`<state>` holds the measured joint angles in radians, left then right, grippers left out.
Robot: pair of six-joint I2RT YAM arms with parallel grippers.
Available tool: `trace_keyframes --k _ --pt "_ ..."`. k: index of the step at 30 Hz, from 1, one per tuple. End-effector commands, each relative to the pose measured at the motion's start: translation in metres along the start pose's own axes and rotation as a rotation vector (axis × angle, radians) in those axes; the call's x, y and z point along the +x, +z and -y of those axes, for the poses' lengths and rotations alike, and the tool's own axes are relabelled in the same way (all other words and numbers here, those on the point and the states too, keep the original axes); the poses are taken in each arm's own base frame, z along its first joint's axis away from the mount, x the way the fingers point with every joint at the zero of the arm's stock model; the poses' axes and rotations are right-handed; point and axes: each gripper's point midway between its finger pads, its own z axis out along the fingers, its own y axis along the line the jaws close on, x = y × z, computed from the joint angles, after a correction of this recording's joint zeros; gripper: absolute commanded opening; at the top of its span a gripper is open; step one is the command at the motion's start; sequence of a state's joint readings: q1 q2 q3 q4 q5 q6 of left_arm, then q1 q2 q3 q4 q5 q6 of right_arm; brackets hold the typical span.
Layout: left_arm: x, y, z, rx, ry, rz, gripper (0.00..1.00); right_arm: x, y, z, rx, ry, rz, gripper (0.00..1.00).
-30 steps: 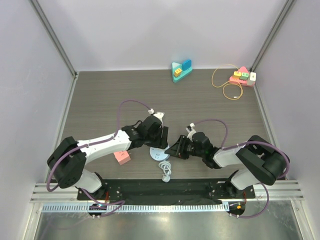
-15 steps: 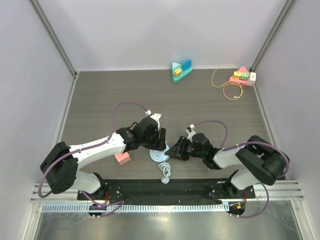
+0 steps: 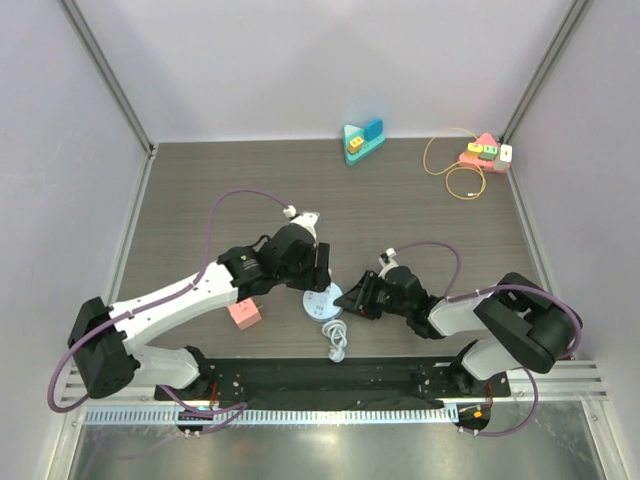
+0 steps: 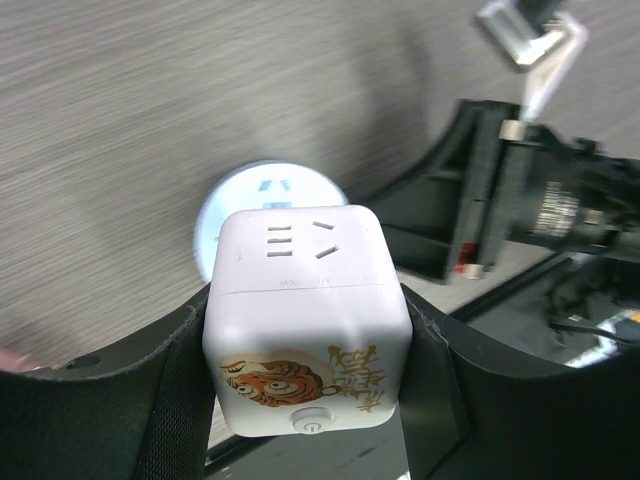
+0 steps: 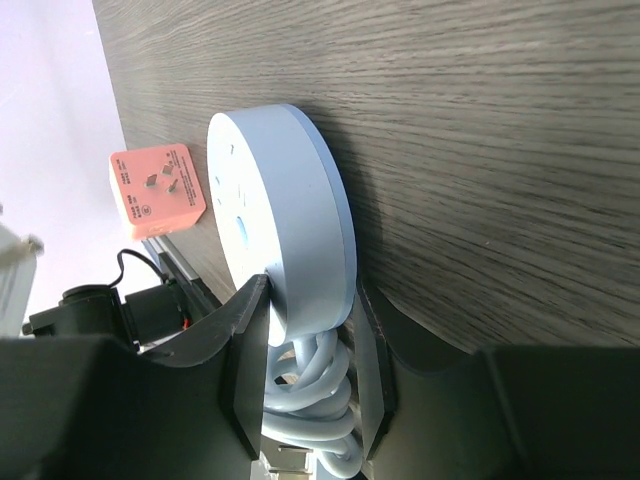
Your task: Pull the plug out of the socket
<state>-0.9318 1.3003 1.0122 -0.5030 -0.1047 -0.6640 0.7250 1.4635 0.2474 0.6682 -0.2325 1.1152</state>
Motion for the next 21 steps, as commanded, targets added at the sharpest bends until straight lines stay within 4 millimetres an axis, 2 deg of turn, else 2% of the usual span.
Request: trace_keyframes --k 1,3,6,8,9,11,15,21 --pt "-0.021 -0.024 -0.035 -0.154 0.011 0.076 0.0 0.006 -0.01 0.066 0.24 -0.046 0.014 0.01" --pt "-0.022 -0.028 -0.059 -0.233 -0.021 0.078 0.0 0.006 -0.011 0.063 0.227 -0.059 0.01 0.01" --pt "-0.021 -0.042 -0.107 -0.414 -0.097 0.111 0.0 0.007 -0.011 0.061 0.219 -0.068 0.004 0.01" --pt "-0.02 -0.054 -0.131 -0.491 -0.143 0.141 0.0 0.008 -0.01 0.058 0.206 -0.067 -0.001 0.01" --pt "-0.015 -0.055 -0.15 -0.54 -0.187 0.144 0.0 0.008 -0.01 0.058 0.201 -0.067 -0.006 0.01" --pt "-0.008 -0.06 -0.174 -0.584 -0.276 0.161 0.0 0.01 -0.01 0.056 0.192 -0.067 -0.013 0.01" --pt "0.0 -0.064 -0.2 -0.627 -0.373 0.198 0.01 0.011 -0.01 0.056 0.188 -0.069 -0.018 0.01" --pt "0.002 -0.062 -0.225 -0.69 -0.464 0.218 0.04 0.012 -0.011 0.055 0.178 -0.068 -0.02 0.01"
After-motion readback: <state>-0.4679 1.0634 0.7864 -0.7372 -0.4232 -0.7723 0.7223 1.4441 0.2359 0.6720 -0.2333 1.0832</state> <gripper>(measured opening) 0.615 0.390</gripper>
